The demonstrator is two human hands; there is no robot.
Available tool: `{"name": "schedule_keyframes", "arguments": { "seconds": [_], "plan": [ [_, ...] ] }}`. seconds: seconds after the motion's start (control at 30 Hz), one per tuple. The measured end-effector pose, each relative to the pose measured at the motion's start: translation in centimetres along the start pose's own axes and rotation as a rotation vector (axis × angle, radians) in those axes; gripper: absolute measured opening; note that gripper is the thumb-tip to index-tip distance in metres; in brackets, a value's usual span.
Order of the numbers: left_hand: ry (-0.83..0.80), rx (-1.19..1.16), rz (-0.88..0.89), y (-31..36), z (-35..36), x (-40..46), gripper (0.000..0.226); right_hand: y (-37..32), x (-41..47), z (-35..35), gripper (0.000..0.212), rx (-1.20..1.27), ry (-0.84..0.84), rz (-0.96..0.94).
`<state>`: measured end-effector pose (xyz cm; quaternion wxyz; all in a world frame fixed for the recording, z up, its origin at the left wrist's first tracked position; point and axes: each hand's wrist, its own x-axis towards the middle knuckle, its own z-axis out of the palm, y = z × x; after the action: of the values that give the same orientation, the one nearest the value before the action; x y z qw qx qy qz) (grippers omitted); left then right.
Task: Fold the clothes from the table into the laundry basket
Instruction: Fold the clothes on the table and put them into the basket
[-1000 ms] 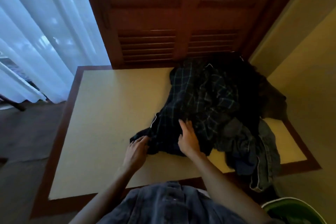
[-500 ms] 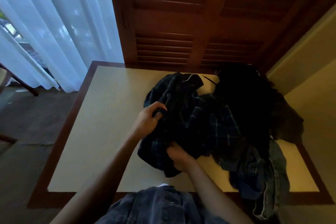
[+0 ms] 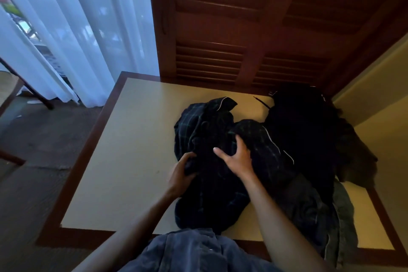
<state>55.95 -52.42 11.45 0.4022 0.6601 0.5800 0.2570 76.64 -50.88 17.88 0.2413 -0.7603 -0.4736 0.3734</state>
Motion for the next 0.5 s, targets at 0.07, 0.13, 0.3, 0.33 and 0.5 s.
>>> {"name": "schedule_keyframes", "arguments": {
  "seconds": [0.07, 0.13, 0.3, 0.33, 0.5],
  "plan": [
    [0.160, -0.223, -0.012, 1.9, -2.0, -0.2, 0.051, -0.9, -0.4, 2.8, 0.087, 0.032, -0.115, -0.027],
    [0.298, -0.374, -0.014, 4.3, -4.7, 0.3, 0.048, -2.2, -1.6, 4.9, 0.046, 0.201, -0.283, -0.005],
    [0.371, -0.104, 0.142, 7.6, -8.3, 3.3, 0.045, -5.0, -5.4, 8.1, 0.031, 0.434, -0.515, 0.110],
    [0.317, 0.078, 0.120, 6.8, -8.4, 4.4, 0.052, -5.0, -5.4, 8.4, 0.031, 0.391, -0.514, 0.097],
    [-0.052, 0.649, -0.154, -1.5, -7.8, 6.8, 0.074, -3.4, -3.0, 4.5, 0.022, 0.209, -0.309, -0.010]
  ]
}}
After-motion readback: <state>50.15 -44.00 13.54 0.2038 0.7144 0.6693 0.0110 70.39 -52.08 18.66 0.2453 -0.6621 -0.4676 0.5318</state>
